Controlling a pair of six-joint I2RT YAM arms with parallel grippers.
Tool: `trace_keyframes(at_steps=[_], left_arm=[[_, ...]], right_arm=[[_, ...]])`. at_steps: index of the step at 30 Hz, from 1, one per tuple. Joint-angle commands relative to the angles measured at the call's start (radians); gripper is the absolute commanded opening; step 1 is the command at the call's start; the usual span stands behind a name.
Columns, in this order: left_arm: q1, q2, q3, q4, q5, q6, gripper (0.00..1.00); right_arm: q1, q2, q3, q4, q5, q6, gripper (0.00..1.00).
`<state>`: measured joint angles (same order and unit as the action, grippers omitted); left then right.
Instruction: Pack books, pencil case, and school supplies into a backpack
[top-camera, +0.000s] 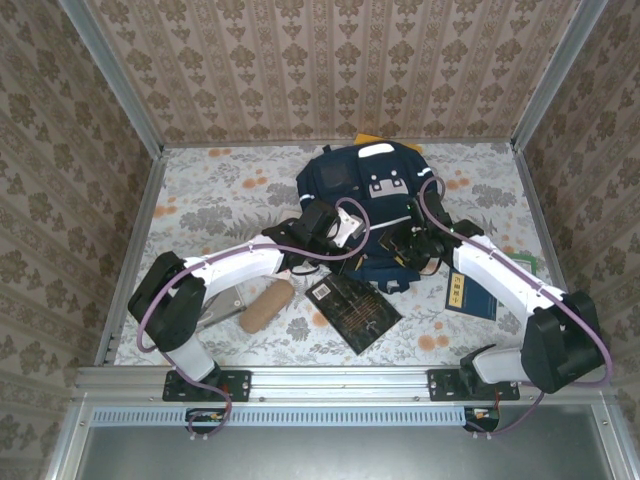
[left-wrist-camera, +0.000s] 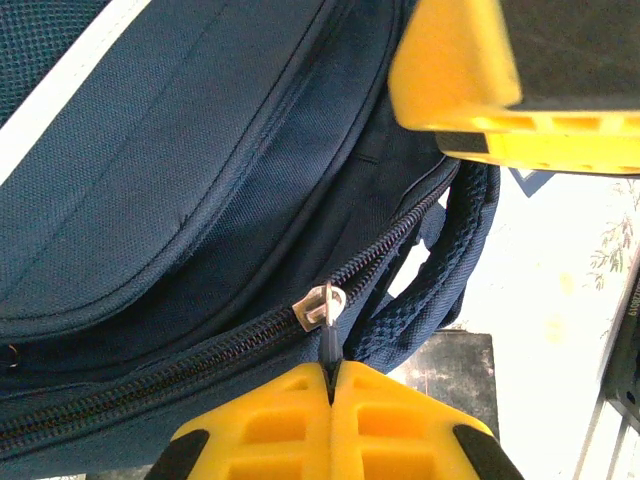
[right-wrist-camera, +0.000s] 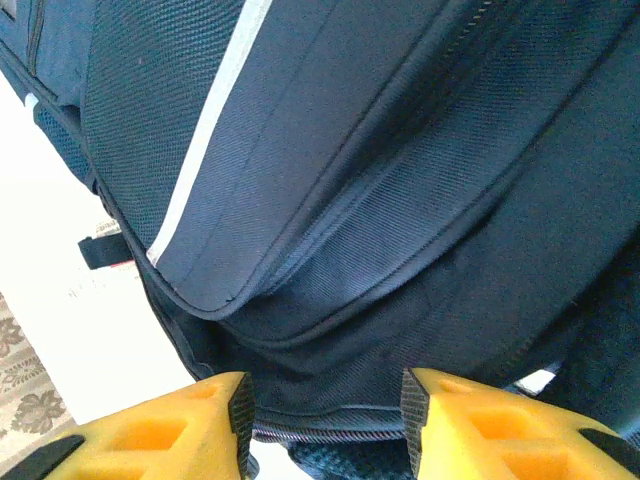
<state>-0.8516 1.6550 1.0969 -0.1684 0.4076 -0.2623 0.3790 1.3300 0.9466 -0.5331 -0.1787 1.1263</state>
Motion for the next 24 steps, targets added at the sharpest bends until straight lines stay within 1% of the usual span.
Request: trace_keyframes(at_steps=[1,13,17,20,24], left_arm=[[-0.009,-0.003,0.000,0.073,0.017,-0.014,0.00],[-0.015,-0.011,-0.009,0.070,0.023,-0.014,0.00],[-0.018,-0.008,-0.016,0.044,0.031,-0.001,0.00],[-0.018,0.002,-0.017,-0.005,0.045,0.027,0.00],[-0.020,0.035,-0.009,-0.064,0.064,0.065,0.00]], right_arm=[[0.006,-0.021,-0.024,-0.067,0.033,0.019,0.46],[0.015,0.047,-0.015,-0.016,0.013,0.018,0.45],[0.026,0.099,0.006,-0.035,0.018,-0.019,0.46],[0.028,0.098,-0.004,-0.048,0.016,-0.017,0.47],[0.028,0.077,-0.033,-0.021,0.019,0.000,0.47]])
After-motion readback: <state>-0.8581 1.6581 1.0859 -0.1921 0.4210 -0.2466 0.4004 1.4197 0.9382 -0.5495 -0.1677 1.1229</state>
